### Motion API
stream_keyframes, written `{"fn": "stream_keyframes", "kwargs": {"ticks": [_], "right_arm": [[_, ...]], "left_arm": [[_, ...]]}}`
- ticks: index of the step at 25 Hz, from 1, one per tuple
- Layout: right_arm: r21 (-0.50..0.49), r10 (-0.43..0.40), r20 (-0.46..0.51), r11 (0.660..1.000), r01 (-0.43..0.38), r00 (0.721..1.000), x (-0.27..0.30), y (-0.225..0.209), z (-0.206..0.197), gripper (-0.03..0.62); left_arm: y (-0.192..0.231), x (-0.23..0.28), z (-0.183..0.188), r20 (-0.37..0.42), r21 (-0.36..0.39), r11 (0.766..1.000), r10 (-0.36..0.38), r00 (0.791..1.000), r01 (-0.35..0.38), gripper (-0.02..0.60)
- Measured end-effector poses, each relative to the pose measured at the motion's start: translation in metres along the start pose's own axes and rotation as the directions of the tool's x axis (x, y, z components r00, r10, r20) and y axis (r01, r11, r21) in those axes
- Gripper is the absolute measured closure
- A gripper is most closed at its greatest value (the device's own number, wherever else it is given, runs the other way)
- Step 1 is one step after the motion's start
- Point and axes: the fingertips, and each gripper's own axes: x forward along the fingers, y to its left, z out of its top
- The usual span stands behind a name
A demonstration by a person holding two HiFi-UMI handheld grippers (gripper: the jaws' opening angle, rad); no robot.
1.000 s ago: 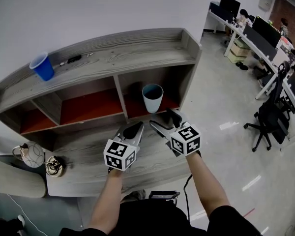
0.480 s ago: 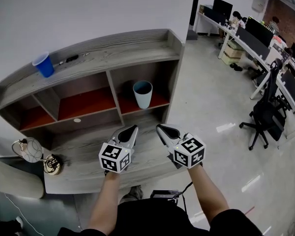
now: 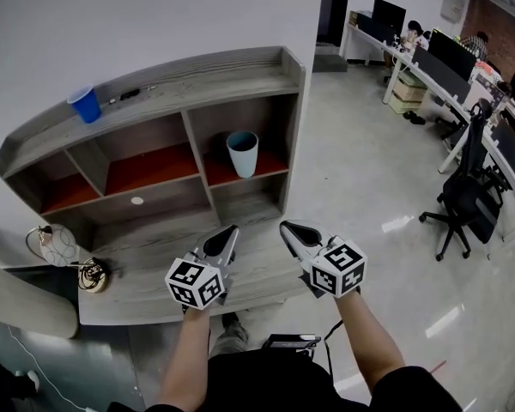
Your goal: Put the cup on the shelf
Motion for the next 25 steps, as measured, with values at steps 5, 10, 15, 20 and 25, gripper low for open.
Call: {"fn": "stream_keyframes", "kwargs": {"ticks": [5, 10, 15, 20, 25], "right_arm": [[0.056, 0.01, 0.046, 0.998, -0.012, 0.999, -0.014, 0.009, 0.006, 0.582], [0.057, -0.004, 0.069, 0.998, 0.0, 0.998, -0.029, 0.016, 0.012, 0.582], [0.072, -0.031, 0.078, 0.997, 0.026, 0.996, -0.032, 0.027, 0.012, 0.582], [0.087, -0.043, 0.084, 0.996, 0.036, 0.996, -0.027, 0.053, 0.009, 0.582], [0.109, -0.062, 0.084, 0.993, 0.053, 0.995, -0.025, 0.081, 0.003, 0.582]], "left_arm": [[-0.007, -0.009, 0.006, 0.014, 0.009, 1.0, 0.005, 1.0, -0.005, 0.58], [-0.021, -0.007, 0.014, 0.02, 0.025, 0.999, -0.03, 0.999, 0.029, 0.58], [-0.032, -0.023, 0.017, 0.003, 0.044, 0.996, -0.084, 0.996, 0.084, 0.58], [-0.025, -0.057, 0.016, -0.007, 0.048, 0.994, -0.094, 0.996, 0.095, 0.58], [-0.015, -0.092, 0.011, -0.038, 0.081, 0.994, -0.07, 0.997, 0.073, 0.58]]}}
